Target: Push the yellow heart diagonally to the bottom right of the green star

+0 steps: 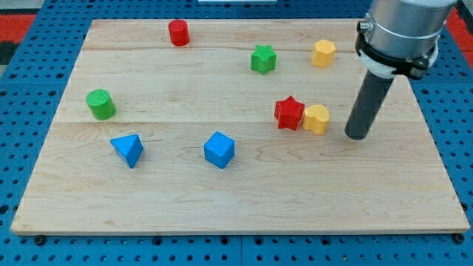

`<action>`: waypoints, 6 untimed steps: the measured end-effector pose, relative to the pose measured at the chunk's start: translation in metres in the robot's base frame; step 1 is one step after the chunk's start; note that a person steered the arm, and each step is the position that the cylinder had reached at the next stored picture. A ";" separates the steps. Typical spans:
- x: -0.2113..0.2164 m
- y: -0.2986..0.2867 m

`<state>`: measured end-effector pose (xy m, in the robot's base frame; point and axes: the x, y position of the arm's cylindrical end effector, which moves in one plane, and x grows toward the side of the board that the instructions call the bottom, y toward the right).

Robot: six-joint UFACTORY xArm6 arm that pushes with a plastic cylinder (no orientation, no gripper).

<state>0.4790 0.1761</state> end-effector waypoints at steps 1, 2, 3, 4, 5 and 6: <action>0.001 -0.005; 0.000 -0.022; 0.002 -0.079; -0.021 -0.054; -0.033 -0.041; -0.033 -0.037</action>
<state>0.4462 0.1389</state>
